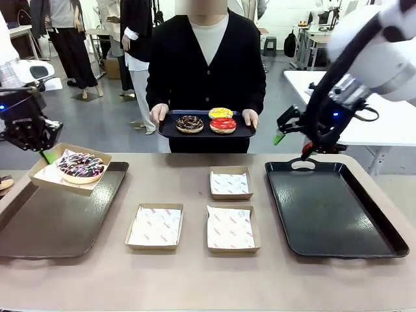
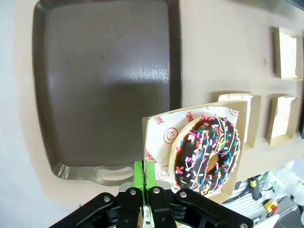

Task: Individually package the donuts and arrange them on the tray.
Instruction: Place the picked Paper togo box on the Handle tray while simultaneously picking up another Paper togo box from the table with the other hand.

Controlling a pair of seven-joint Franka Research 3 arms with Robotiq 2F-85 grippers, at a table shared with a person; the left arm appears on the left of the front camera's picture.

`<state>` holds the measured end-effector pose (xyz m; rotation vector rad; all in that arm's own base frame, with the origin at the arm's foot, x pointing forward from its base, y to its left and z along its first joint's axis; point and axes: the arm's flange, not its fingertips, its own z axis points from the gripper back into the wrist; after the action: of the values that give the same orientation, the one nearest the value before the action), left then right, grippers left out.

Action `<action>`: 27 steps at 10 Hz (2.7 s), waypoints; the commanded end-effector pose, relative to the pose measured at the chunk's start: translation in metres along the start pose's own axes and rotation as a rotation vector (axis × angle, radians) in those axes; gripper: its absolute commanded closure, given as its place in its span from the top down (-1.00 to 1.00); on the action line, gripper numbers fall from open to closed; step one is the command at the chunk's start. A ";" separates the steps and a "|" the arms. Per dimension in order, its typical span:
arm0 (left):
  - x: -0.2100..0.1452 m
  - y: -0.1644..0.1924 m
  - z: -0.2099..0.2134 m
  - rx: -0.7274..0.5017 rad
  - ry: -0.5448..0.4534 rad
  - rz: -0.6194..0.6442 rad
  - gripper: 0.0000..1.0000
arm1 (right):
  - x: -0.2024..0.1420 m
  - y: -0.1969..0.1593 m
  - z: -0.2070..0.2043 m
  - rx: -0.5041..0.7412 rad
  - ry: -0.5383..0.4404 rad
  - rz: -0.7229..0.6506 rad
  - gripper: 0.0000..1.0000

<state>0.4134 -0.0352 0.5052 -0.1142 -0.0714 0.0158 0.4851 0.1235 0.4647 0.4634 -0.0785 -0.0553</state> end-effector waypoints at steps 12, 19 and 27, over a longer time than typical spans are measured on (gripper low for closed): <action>0.030 0.041 -0.037 -0.018 0.004 0.050 -0.98 | 0.026 0.030 -0.097 -0.175 -0.010 0.125 1.00; 0.044 0.071 -0.075 0.042 0.016 -0.079 -0.98 | 0.032 0.075 -0.109 -0.363 0.011 0.186 1.00; 0.092 0.079 -0.107 0.002 -0.012 -0.074 -0.98 | 0.060 0.074 -0.167 -0.408 0.069 0.064 1.00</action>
<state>0.5043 0.0346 0.3947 -0.0781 -0.0655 -0.0512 0.5579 0.2555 0.3504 0.0614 -0.0090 0.0413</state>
